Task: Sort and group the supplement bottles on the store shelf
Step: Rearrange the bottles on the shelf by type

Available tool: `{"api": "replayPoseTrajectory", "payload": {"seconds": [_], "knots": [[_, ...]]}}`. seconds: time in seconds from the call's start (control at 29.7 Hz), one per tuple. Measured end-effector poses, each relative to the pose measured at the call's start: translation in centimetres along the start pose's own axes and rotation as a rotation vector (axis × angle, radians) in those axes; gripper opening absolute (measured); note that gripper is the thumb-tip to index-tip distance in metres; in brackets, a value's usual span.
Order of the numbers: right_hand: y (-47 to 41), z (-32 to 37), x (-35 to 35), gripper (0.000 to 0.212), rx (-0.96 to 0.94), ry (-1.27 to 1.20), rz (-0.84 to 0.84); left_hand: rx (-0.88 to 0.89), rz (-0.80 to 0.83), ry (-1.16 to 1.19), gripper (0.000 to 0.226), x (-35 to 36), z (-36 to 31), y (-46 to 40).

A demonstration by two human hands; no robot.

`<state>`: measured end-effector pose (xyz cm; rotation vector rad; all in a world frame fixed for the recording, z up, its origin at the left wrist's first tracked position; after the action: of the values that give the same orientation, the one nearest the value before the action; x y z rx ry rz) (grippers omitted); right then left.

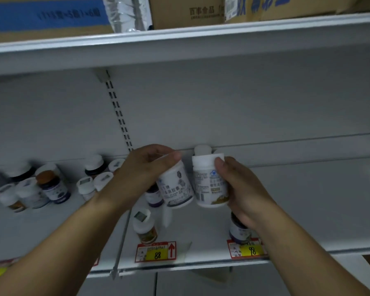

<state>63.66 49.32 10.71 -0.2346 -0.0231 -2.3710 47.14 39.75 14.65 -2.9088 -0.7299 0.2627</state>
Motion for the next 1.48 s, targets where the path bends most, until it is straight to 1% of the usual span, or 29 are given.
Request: {"api": "replayPoseTrajectory", "payload": {"seconds": [0.03,0.07,0.13,0.2,0.3,0.37,0.44,0.47,0.54,0.57,0.64,0.67,0.71,0.77,0.84,0.98,1.08,1.14,1.18,1.21,1.24,1.28,1.31,1.38,1.41,1.48], "knots": [[0.0,-0.2,0.7,0.03,0.003,-0.019,0.048,-0.026,-0.016,-0.011,0.018,-0.4,0.1,0.5],[-0.1,-0.4,1.4,0.032,0.008,-0.036,0.087,-0.053,-0.031,-0.017,0.019,-0.8,0.2,1.0],[-0.2,-0.8,2.8,0.051,0.039,-0.054,0.138,-0.109,-0.057,-0.05,0.02,-1.5,0.3,2.0],[-0.1,-1.0,4.8,0.057,0.062,-0.067,0.206,-0.129,-0.093,-0.088,0.023,-2.8,0.4,3.5],[0.1,-1.7,8.1,0.054,0.08,-0.081,0.29,-0.12,-0.186,-0.116,0.038,-5.4,0.3,6.4],[0.3,-2.3,10.3,0.049,0.07,-0.069,0.348,-0.114,-0.231,-0.11,0.036,-7.3,0.3,8.2],[0.4,-2.7,12.3,0.041,0.047,-0.04,0.359,-0.107,-0.247,-0.132,0.032,-9.4,0.4,9.6],[0.5,-3.0,13.2,0.04,0.042,-0.03,0.344,-0.091,-0.247,-0.137,0.032,-10.6,0.6,10.1],[0.5,-3.4,14.6,0.047,0.032,0.005,0.299,-0.072,-0.239,-0.162,0.034,-13.0,1.5,10.8],[0.5,-3.7,15.3,0.052,0.022,0.04,0.282,-0.074,-0.23,-0.18,0.031,-14.2,2.1,10.9],[0.4,-4.0,16.7,0.059,-0.008,0.098,0.254,-0.087,-0.211,-0.211,0.016,-16.7,4.0,10.9],[0.2,-4.2,17.4,0.061,-0.021,0.119,0.233,-0.093,-0.21,-0.246,0.015,-17.9,5.1,10.8],[0.1,-4.5,18.2,0.06,-0.031,0.135,0.202,-0.107,-0.21,-0.296,0.018,-19.1,6.2,10.5],[-0.3,-5.1,19.8,0.052,-0.047,0.138,0.123,-0.174,-0.207,-0.415,0.024,-21.0,8.5,9.9],[-0.5,-5.7,21.5,0.047,-0.065,0.132,0.062,-0.211,-0.194,-0.453,0.034,-22.3,10.9,9.4],[0.0,-6.6,23.6,0.054,-0.071,0.197,-0.06,-0.217,-0.078,-0.365,0.053,-22.9,14.4,8.7],[0.7,-6.4,25.0,0.046,-0.127,0.215,-0.163,-0.188,0.008,-0.35,0.055,-22.5,14.9,8.5],[0.8,-5.9,26.6,0.043,-0.184,0.241,-0.195,-0.184,0.06,-0.342,0.064,-22.8,14.7,8.7],[0.8,-5.6,27.5,0.044,-0.214,0.242,-0.199,-0.184,0.073,-0.31,0.07,-23.4,14.4,8.9],[0.7,-5.3,28.5,0.045,-0.244,0.241,-0.189,-0.176,0.062,-0.271,0.07,-24.4,14.0,9.1],[0.5,-5.1,29.8,0.049,-0.265,0.248,-0.161,-0.148,0.023,-0.237,0.065,-26.0,13.5,9.1],[0.2,-5.1,31.3,0.053,-0.27,0.277,-0.121,-0.104,-0.052,-0.205,0.054,-28.1,12.9,9.2],[0.0,-5.3,33.0,0.056,-0.262,0.325,-0.073,-0.065,-0.165,-0.164,0.043,-30.7,12.3,9.4],[-0.8,-6.4,36.9,0.046,-0.25,0.462,0.042,-0.063,-0.408,-0.079,0.026,-36.1,12.0,10.2],[-1.4,-7.3,38.9,0.041,-0.225,0.545,0.096,-0.083,-0.49,-0.067,0.022,-38.4,12.1,10.9],[-2.6,-9.4,42.5,0.029,-0.122,0.711,0.192,-0.134,-0.543,-0.079,0.016,-41.7,12.8,12.5]]}}
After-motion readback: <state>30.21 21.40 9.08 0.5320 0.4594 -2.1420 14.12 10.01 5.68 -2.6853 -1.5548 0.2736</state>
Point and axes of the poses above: each hand's wrist, its own y-axis away from the middle knuckle, its own x-axis out of the palm, z = x × y, the point moved 3 cm from there along -y, towards the middle knuckle, and after that the axes turned 8 degrees about y, right-handed, at the moved point
